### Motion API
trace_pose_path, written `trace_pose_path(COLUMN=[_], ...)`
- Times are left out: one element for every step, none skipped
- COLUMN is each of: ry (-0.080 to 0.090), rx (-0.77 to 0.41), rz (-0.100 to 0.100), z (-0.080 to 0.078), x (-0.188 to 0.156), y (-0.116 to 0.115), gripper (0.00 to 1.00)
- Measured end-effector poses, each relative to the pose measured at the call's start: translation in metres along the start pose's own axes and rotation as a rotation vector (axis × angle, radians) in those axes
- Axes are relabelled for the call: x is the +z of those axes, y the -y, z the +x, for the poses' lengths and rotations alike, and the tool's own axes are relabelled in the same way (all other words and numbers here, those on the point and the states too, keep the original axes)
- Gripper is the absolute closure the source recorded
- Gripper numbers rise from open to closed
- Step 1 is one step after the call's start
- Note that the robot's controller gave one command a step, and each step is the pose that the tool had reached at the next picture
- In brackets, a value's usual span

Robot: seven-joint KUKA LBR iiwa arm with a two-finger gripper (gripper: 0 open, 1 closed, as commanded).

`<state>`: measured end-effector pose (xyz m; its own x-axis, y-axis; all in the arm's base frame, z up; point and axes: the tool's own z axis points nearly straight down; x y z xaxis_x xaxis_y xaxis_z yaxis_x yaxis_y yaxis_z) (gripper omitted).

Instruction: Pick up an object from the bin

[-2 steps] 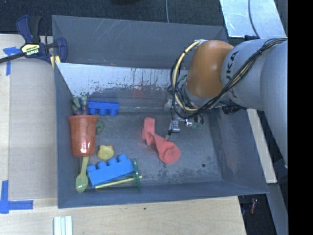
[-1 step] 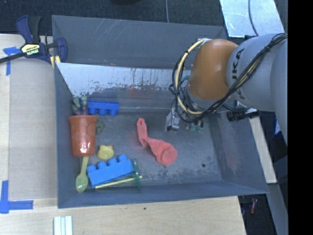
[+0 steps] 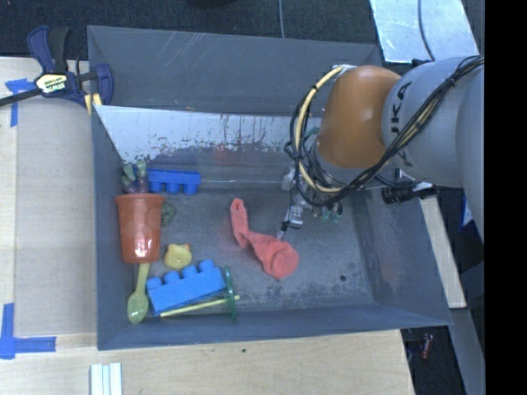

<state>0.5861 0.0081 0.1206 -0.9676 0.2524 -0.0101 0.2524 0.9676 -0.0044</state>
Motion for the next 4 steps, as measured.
trace_pose_path(ry=[0.0,0.002,0.004,0.006], rx=[0.0,0.085,0.16,0.257], rz=[0.0,-0.001,-0.002,-0.003], z=[0.0,0.045,0.058,0.084], x=[0.0,-0.003,0.006,0.048], y=[0.0,-0.011,-0.001,0.016], gripper=[0.0,0.0,0.0,1.0])
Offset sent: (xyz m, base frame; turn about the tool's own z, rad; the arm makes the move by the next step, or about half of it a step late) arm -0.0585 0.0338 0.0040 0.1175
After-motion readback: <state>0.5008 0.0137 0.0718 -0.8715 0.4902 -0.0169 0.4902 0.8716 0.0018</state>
